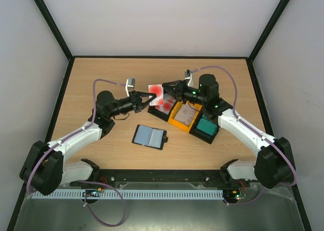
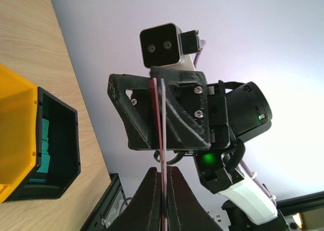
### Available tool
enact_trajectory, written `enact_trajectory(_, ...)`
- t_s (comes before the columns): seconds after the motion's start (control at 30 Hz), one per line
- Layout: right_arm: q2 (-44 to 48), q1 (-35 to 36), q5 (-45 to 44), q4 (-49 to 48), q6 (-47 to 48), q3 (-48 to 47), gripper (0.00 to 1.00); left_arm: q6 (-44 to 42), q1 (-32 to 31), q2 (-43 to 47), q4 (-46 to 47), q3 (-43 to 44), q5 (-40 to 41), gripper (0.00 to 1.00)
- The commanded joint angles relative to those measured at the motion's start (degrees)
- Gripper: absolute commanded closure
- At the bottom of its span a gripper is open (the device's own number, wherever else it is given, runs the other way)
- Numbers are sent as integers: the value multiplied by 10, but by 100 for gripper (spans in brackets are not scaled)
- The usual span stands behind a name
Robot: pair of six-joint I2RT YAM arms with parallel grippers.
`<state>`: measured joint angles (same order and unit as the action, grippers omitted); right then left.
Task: Put the credit cards into the card holder
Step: Pick up the credit card from the storage box.
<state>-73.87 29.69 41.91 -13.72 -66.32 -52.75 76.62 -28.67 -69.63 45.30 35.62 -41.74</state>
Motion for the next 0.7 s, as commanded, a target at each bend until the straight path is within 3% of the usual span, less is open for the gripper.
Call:
enact_trajectory(0.0,-3,0,30,-14,4,3,77,18,1,7,96,-7,-22,97)
enact_trajectory(0.17,-14,0,48,-6,10,7,86,28,1,4,138,-8,-25,97)
enact_trajectory(0.4,-15,9,113,-51,11,9,74,33,1,-9,138,4,-22,97)
enact_trajectory(0.53,-11,24,143,-92,-1,14,73,34,1,-20,127,15,-22,97)
enact_trajectory(0.6,-10,34,153,-117,-15,15,76,35,1,-23,123,21,-22,97)
enact_trajectory(0.67,-10,37,156,-134,-26,14,86,32,1,-25,113,26,-20,97)
